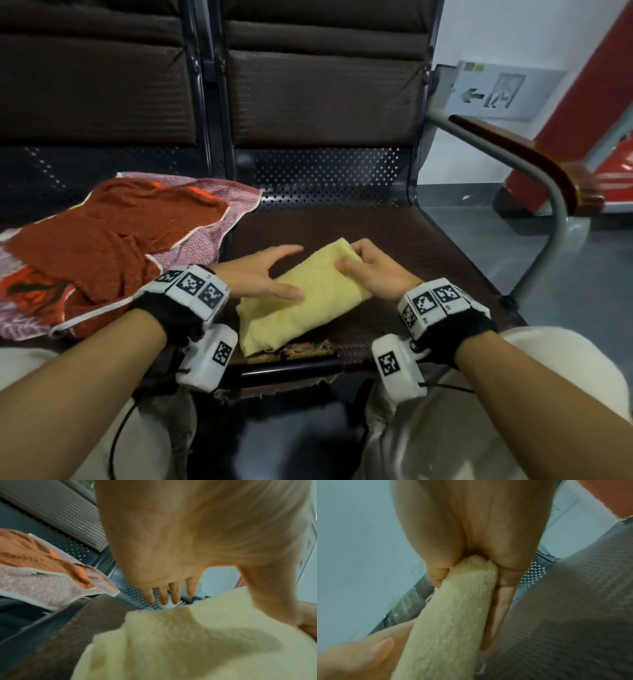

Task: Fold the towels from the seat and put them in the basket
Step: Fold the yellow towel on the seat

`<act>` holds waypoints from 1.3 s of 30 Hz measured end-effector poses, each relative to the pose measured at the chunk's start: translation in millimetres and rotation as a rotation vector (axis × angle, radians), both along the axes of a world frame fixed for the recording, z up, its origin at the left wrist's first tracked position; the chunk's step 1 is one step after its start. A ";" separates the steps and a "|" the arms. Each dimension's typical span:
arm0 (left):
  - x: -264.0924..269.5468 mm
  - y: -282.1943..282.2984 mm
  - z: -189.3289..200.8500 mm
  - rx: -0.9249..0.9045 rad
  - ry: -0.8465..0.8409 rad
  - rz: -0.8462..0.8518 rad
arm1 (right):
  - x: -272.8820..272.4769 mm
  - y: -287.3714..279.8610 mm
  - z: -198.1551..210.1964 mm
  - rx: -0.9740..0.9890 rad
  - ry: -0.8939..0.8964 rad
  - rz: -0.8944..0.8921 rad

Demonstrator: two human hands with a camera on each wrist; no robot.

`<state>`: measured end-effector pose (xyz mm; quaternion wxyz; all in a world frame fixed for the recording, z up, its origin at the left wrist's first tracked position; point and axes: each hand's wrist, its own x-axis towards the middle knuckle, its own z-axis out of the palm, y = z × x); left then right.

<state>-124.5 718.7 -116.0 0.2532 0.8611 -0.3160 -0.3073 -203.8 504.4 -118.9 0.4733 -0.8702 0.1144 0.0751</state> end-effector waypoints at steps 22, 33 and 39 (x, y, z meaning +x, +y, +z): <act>-147.7 -230.8 154.5 -0.110 -0.469 -0.195 | -203.5 -174.4 125.0 0.164 -0.655 -0.613; -256.4 -358.8 -21.2 0.059 -0.257 -0.478 | -347.8 -276.2 -48.4 0.193 -0.242 -0.963; -282.1 -373.4 -122.6 0.320 -0.122 -0.506 | -355.5 -281.8 -126.9 0.113 0.025 -0.892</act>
